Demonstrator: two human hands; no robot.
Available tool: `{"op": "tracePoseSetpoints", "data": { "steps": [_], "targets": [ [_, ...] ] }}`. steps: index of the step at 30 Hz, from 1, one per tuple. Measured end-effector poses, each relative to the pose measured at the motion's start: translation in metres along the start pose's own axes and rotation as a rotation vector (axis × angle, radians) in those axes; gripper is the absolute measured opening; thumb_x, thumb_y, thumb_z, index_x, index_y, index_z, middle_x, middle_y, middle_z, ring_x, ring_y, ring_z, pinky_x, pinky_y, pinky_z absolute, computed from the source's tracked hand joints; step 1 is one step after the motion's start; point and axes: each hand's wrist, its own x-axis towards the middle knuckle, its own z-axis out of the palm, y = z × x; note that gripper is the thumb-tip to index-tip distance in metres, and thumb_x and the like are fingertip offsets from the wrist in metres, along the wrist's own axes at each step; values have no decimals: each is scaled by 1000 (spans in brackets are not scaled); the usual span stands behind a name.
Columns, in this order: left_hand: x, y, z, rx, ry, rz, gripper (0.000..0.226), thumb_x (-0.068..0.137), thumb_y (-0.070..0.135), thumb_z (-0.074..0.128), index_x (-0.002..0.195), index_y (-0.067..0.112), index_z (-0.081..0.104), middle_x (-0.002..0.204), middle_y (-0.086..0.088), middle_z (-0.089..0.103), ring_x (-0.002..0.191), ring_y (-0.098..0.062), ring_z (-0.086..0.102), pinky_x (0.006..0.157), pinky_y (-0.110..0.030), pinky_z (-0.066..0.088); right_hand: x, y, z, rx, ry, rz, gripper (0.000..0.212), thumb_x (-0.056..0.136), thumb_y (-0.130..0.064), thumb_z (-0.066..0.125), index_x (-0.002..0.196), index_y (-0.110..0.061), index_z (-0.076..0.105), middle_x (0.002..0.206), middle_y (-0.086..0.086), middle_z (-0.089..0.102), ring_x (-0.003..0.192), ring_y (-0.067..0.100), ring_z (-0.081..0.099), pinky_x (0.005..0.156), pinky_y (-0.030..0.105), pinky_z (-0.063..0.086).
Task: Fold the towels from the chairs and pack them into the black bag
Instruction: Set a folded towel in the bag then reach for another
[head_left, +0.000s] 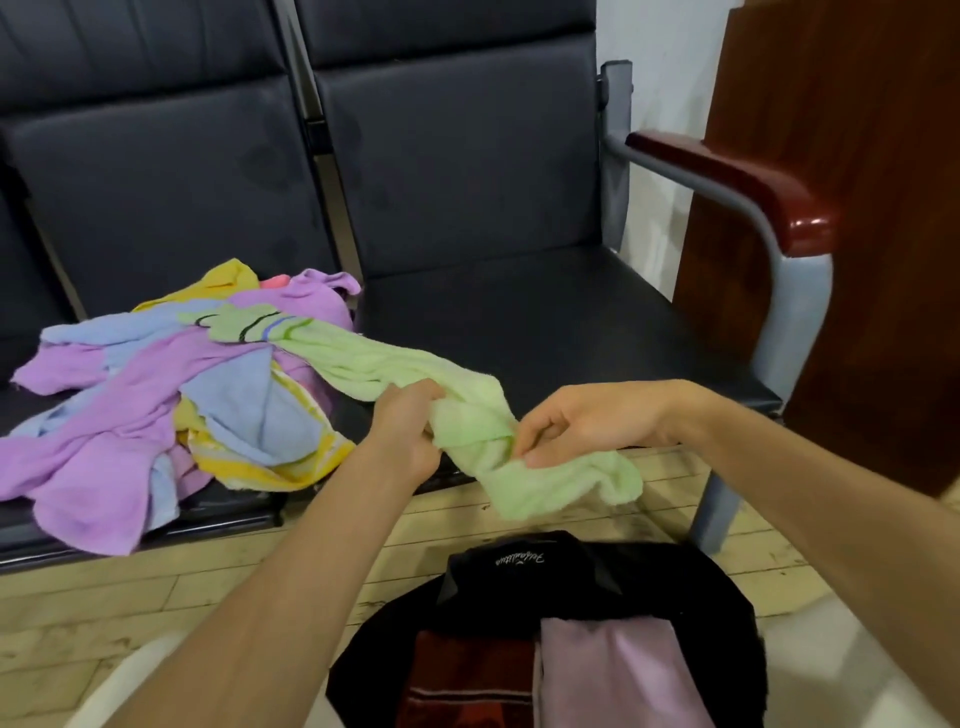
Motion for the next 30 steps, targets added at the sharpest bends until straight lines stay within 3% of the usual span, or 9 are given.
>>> {"op": "tracePoseSetpoints", "data": {
  "steps": [3,7,11,15,21,26,30],
  "targets": [
    [-15,1,-4,71,-52,19,47,87,-4,45,130,11,53,112,-11,64,98,-26,64,77,-36,54,-1,6,-2,38,147,118,20,95,-9,54,108,-12,69,100,4,71,79,15,64,69,22,54],
    [-35,3,-8,232,-217,-34,42,85,-2,46,121,14,60,115,-13,68,105,-31,64,82,-40,53,9,9,7,233,454,182,22,102,-14,42,112,-10,60,107,11,69,89,24,71,80,33,59],
    [-42,0,-15,363,-363,-90,35,88,2,45,117,10,64,114,-10,69,108,-27,64,91,-40,51,23,9,21,480,466,195,28,103,-26,43,116,-6,59,111,15,68,101,28,68,92,38,54],
    [-45,-1,-23,436,-375,-151,32,90,12,51,119,12,63,115,-8,69,109,-27,64,98,-45,48,34,10,25,881,469,189,28,100,-20,50,121,-4,60,114,15,68,103,28,67,83,37,56],
    [-48,-1,-24,390,-250,-139,34,92,30,49,118,12,61,108,-6,70,97,-22,65,73,-32,51,39,8,22,905,573,143,24,91,-10,60,114,-4,63,110,10,70,102,25,66,86,37,53],
    [-48,-7,-22,221,-180,-200,34,98,25,39,116,3,59,107,-11,67,93,-24,64,75,-35,52,33,8,19,1099,600,65,39,78,-13,43,112,-4,61,102,12,61,93,27,56,79,36,48],
    [-52,-11,-15,86,-203,-255,29,96,20,43,114,3,58,83,-8,68,71,-20,65,70,-34,50,24,6,14,1208,608,11,19,83,-12,39,84,-5,56,84,8,59,78,22,58,74,33,48]
  ]
}}
